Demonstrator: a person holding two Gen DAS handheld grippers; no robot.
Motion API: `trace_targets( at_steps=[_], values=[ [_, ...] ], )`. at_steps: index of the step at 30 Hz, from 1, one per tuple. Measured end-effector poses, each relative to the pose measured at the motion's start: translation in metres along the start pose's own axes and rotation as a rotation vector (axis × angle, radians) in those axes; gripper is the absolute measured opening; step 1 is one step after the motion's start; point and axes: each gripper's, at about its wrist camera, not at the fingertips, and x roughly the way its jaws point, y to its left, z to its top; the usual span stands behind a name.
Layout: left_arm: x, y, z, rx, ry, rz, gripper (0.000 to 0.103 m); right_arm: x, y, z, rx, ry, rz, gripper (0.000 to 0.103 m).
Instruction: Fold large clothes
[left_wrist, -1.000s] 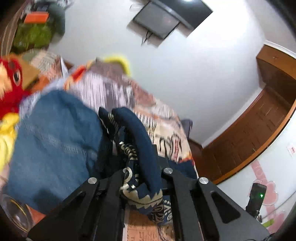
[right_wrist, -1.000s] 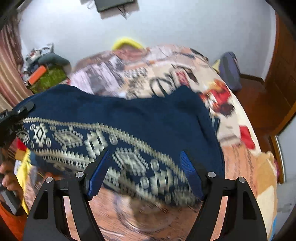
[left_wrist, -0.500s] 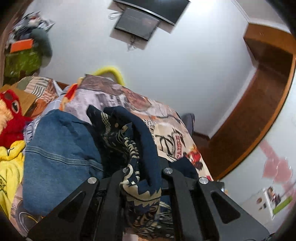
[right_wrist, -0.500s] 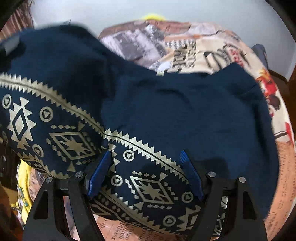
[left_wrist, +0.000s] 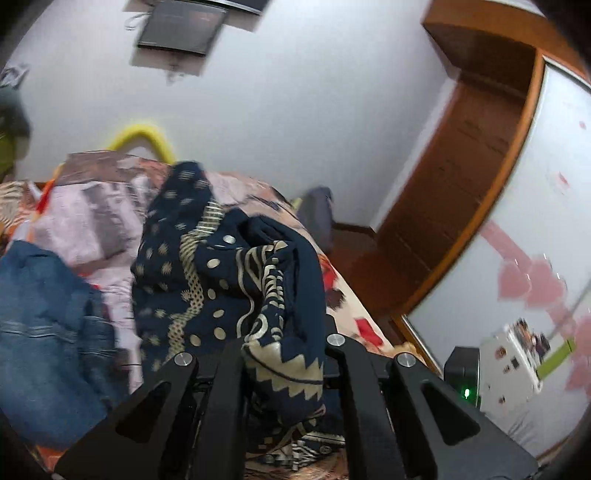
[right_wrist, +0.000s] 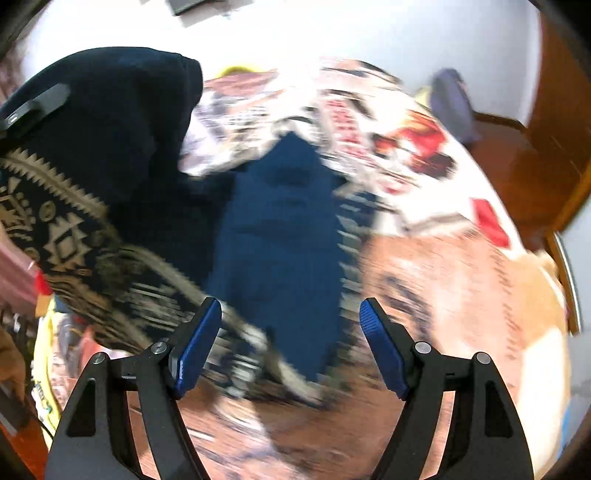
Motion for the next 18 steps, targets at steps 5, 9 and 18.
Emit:
trace_targets(
  at_steps=[5,9,18],
  values=[
    [0.036,-0.016,-0.032,-0.013,0.152,-0.062,0.004,-0.001,-0.051,-0.021,0.108,0.051,-0.04,0.074],
    [0.069,-0.024,-0.071,-0.009,0.274,-0.093,0.004,-0.001,-0.067,-0.032,0.145,0.065,-0.043,0.074],
    [0.096,-0.048,-0.13,0.078,0.449,-0.109,0.004,-0.015,-0.079,-0.042,0.158,0.048,-0.063,0.074]
  ],
)
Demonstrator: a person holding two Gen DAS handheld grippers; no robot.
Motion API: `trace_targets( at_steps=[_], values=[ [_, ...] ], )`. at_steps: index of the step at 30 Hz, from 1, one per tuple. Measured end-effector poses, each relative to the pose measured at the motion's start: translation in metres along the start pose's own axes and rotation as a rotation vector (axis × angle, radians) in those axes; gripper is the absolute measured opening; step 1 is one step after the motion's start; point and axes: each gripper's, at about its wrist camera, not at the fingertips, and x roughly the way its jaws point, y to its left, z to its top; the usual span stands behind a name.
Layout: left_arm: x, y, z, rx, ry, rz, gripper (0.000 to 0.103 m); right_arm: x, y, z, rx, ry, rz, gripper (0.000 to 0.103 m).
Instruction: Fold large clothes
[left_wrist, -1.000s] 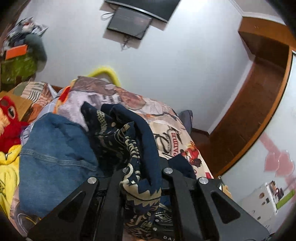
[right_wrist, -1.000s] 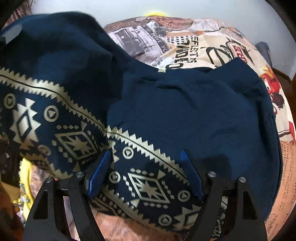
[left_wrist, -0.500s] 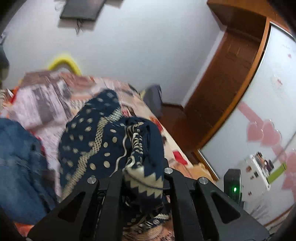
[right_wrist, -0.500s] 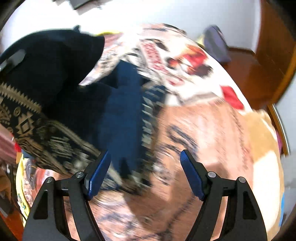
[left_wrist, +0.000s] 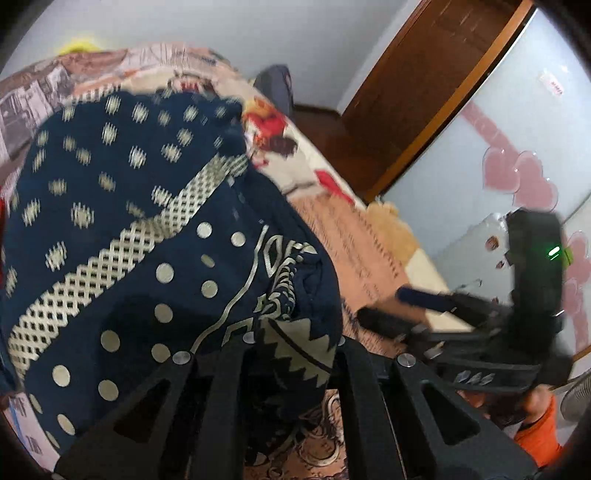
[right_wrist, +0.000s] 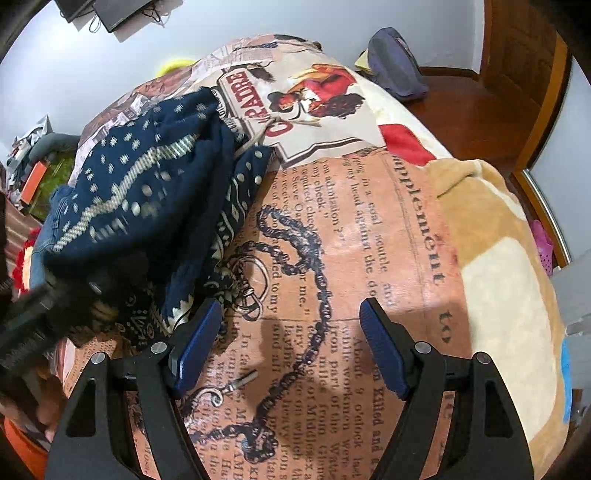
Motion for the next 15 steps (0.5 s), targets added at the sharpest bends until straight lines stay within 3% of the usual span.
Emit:
trace_targets(
  at_steps=[5,7,10,15],
  values=[
    [0.003,-0.003,-0.008,0.043,0.049,0.055,0.011,-0.011,-0.008,0.002,0.022,-0.021,-0.004,0.074],
    [-0.002,-0.009,-0.008,0.089,0.066,0.062,0.031,-0.017,-0.008,0.003,0.026,-0.031,-0.003,0.074],
    [-0.024,-0.021,-0.01,0.172,0.058,0.073,0.05,-0.03,-0.004,0.005,0.013,-0.053,0.008,0.074],
    [-0.074,-0.022,-0.014,0.214,-0.019,0.153,0.053,-0.05,0.01,0.013,-0.024,-0.105,0.02,0.074]
  ],
)
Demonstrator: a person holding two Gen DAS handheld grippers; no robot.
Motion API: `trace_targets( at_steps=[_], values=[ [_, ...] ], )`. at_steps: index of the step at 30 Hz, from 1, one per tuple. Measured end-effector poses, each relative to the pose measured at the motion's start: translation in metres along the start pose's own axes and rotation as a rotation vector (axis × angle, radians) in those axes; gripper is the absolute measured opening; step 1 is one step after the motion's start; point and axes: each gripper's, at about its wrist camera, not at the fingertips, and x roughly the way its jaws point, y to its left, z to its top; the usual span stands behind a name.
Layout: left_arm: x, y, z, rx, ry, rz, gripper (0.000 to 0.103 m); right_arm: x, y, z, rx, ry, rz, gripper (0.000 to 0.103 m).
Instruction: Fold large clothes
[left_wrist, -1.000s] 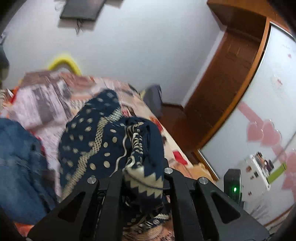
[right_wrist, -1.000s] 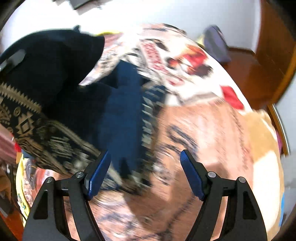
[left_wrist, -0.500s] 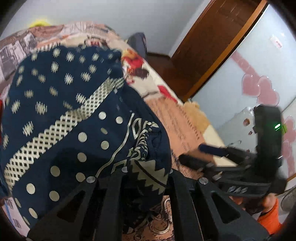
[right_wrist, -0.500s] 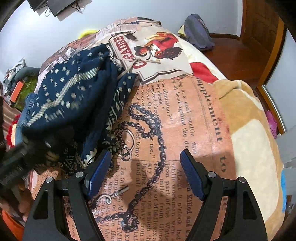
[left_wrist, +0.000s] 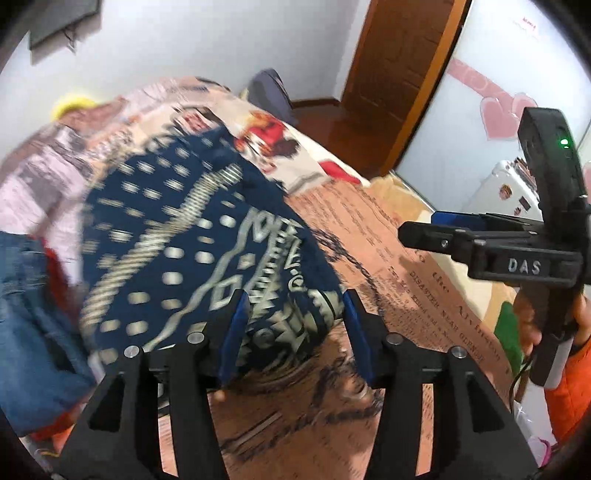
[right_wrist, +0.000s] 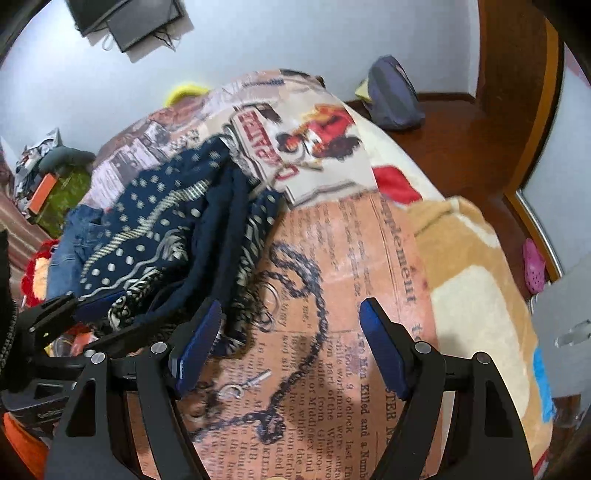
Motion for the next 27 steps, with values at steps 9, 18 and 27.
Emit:
trace_targets(
  at_steps=[9,18,27],
  values=[
    [-0.051,0.079,0.001,-0.085,-0.101,0.182,0.063,-0.001,0.057,0.025,-0.1,-0.062,0.089,0.074],
    [-0.01,0.123,-0.025,-0.157,0.008,0.2,0.066,0.062,0.094,0.021,-0.175,0.043,0.093,0.074],
    [0.002,0.118,-0.053,-0.125,0.015,0.214,0.073,0.097,0.043,-0.012,-0.132,0.161,0.08,0.075]
  ],
)
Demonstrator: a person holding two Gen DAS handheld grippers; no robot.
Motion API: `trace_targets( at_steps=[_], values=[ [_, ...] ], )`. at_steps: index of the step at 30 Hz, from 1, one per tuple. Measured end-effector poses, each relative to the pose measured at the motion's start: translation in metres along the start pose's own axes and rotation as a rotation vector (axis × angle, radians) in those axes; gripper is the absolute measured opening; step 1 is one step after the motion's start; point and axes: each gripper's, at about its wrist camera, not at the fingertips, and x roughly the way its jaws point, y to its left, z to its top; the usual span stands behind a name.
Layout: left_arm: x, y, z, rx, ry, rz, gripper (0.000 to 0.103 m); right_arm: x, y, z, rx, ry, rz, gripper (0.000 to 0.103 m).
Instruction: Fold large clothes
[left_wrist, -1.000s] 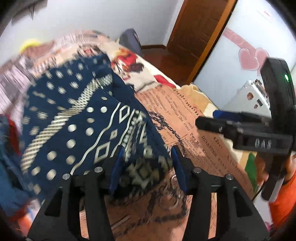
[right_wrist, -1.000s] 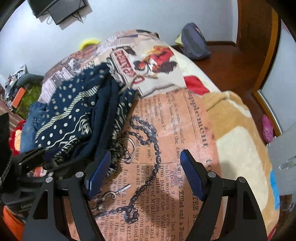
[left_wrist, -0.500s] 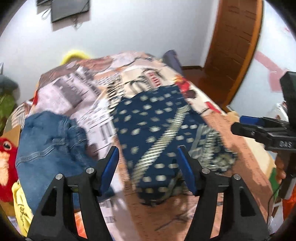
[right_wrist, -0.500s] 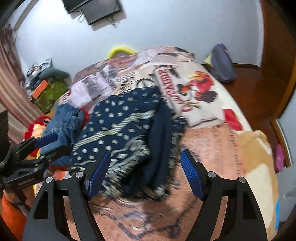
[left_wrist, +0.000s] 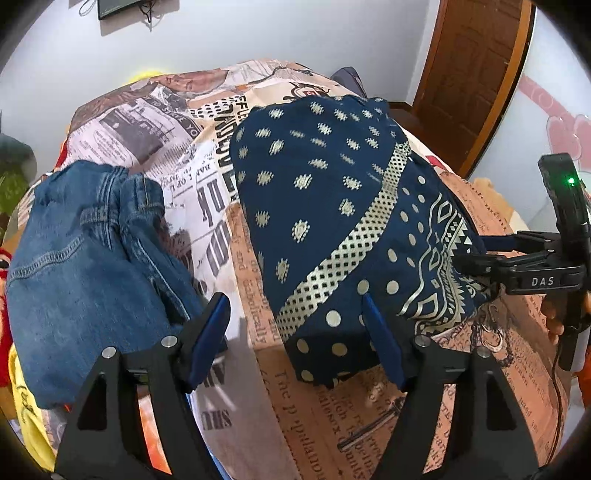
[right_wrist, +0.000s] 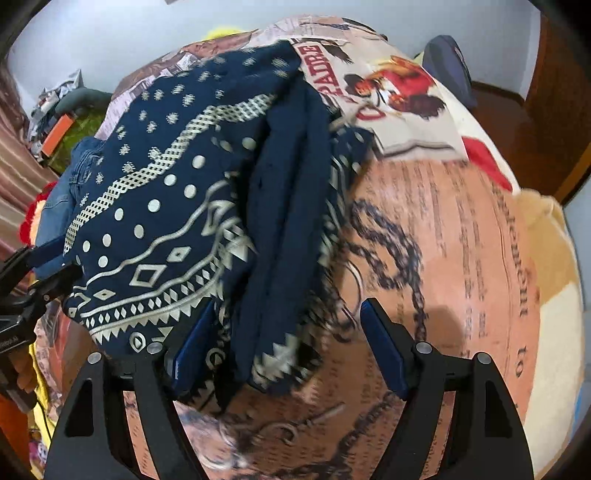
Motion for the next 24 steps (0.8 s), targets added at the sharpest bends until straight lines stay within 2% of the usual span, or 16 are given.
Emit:
trace_targets(
  at_steps=[4,8,11,15,17,19,24],
  values=[
    [-0.006,0.004,-0.001,-0.03,0.0,-0.002,0.073,-0.011,0.001,-0.004,-0.017,-0.021,-0.023,0.075],
    [-0.02,0.003,0.003,0.01,-0.02,0.059,0.073,-0.028,0.018,-0.003,-0.068,-0.048,-0.078,0.077],
    [-0.03,0.003,0.012,0.041,-0.048,0.109,0.073,-0.04,0.024,0.003,-0.09,-0.08,-0.083,0.077],
    [-0.037,0.014,0.032,0.031,-0.08,0.123,0.074,-0.055,0.032,0.016,-0.093,-0.13,-0.058,0.077],
    [-0.033,0.021,0.043,0.003,-0.079,0.102,0.077,-0.057,0.033,0.026,-0.085,-0.151,-0.033,0.077],
    [-0.027,0.028,0.051,-0.037,-0.072,0.059,0.085,-0.054,0.033,0.036,-0.066,-0.159,0.001,0.077],
    [0.008,0.042,0.065,-0.146,0.025,-0.116,0.085,-0.026,0.027,0.059,0.02,-0.103,0.112,0.078]
  ],
)
